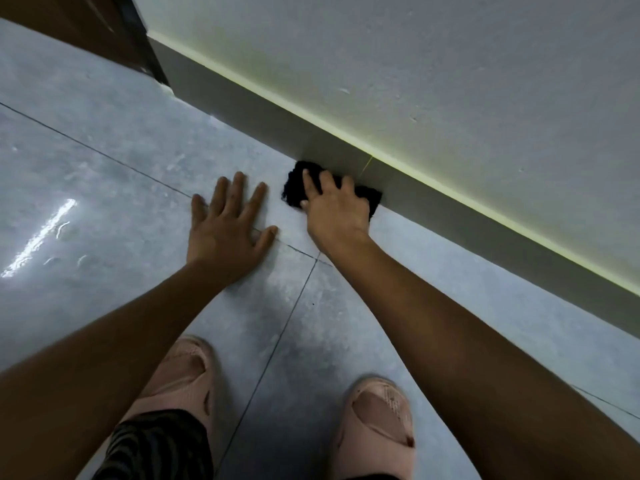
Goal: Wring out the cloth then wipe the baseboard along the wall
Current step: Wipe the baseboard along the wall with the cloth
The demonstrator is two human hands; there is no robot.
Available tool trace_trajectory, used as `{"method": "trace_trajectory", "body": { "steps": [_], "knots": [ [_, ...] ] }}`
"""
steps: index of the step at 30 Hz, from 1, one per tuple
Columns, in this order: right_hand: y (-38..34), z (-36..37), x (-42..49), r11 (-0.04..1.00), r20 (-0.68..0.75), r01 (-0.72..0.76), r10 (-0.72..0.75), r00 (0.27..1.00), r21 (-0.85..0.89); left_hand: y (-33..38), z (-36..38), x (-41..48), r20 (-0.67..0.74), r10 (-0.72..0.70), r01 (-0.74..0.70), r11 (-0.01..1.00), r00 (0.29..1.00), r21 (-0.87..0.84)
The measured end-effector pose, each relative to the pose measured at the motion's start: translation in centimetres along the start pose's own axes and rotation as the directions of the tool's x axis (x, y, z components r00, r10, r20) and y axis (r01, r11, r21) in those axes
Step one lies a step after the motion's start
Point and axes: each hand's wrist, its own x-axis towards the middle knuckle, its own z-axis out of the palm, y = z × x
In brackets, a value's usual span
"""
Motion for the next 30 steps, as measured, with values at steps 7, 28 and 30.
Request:
{"method": "trace_trajectory", "body": {
  "steps": [7,28,30],
  "knots": [
    [5.2,2.9,-4.6,1.0,-0.101,-0.012,0.011,0.995,-0.002,-2.2,-0.4,-0.1,-0.06,-0.015,0.013,0.999,0.998,-0.04],
    [2.8,2.3,-1.8,0.977,-0.147,0.202,-0.21,0.967,-0.069,-7.7,-1.2,-0.4,-0.062,-0.197,0.185,0.969,0.978,-0.162],
    [4.1,2.1,-2.5,0.973,-0.134,0.184,-0.203,0.97,-0.141,-9.0,-1.5,-0.4,-0.041,-0.189,0.18,0.971,0.981,-0.155]
  ]
}}
